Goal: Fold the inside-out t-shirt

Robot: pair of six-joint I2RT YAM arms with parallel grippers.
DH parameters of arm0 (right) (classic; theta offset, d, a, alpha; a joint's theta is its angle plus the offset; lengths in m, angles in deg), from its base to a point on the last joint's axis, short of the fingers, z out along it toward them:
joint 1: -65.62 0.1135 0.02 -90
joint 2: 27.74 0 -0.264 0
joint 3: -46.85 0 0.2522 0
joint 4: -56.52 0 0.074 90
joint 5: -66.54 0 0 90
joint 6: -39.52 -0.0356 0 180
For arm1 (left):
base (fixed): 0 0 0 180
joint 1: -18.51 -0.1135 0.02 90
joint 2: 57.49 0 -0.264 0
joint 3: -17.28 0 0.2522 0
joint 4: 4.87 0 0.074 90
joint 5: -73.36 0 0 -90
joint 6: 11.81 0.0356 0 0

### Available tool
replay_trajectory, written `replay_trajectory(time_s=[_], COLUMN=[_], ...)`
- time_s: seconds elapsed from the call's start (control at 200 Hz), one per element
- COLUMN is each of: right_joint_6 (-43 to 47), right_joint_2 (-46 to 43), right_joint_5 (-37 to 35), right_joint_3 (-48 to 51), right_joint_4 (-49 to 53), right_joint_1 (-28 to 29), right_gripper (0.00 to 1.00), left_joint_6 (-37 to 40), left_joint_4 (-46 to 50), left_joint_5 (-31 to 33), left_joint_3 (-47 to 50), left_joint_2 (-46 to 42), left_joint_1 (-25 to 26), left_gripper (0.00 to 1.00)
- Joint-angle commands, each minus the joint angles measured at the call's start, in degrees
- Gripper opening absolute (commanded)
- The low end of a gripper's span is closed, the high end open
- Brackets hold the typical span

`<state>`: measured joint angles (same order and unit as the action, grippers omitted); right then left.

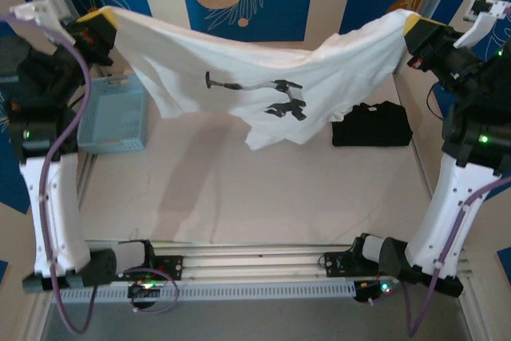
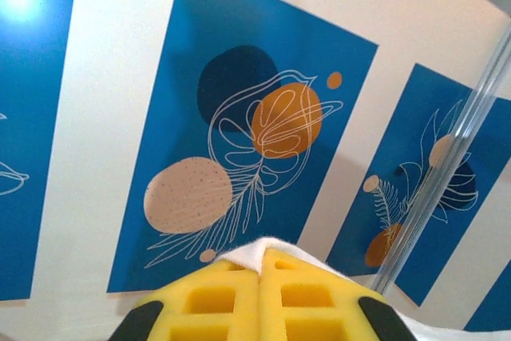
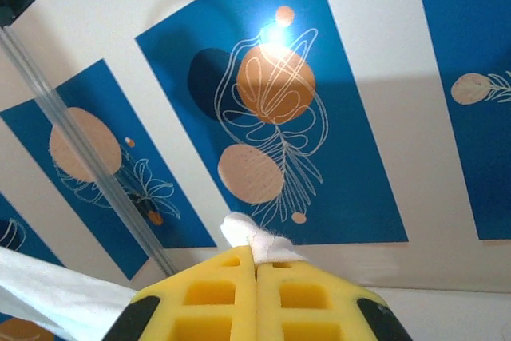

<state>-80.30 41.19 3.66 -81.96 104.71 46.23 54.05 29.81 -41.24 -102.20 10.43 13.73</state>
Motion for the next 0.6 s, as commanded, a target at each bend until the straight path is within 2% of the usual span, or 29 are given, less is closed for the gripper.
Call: replay_trajectory(time_s=[0.0, 0.125, 0.36, 0.455, 0.595], right_joint_6=[2.15, 4.01, 5.93, 5.99, 4.52], right_joint_2=[-4.37, -6.75, -7.05, -6.59, -5.44], right_joint_5=[0.33, -2.27, -7.67, -8.08, -5.55], right_joint_3=[1.19, -3.51, -15.10, -14.80, -7.85], right_joint_4=[2.20, 6.47, 11.24, 10.05, 4.33], right_joint_1=[-0.96, -1.49, -1.50, -1.35, -1.35], right_gripper=[0.00, 0.00, 0.00, 0.00, 0.00], left_joint_6=[5.53, 9.14, 8.56, 9.24, 6.97], left_joint_4=[1.91, 5.08, 6.79, 6.88, 1.82], left_joint_5=[2.16, 6.58, 8.48, 10.27, 7.04], left_joint_3=[4.50, 5.34, -0.79, -0.81, 7.71], left_joint_2=[-6.08, -11.43, -14.45, -13.13, -8.29], left_joint_1=[-0.98, -0.93, -0.72, -0.71, -0.69], left_gripper=[0.00, 0.00, 0.00, 0.00, 0.00])
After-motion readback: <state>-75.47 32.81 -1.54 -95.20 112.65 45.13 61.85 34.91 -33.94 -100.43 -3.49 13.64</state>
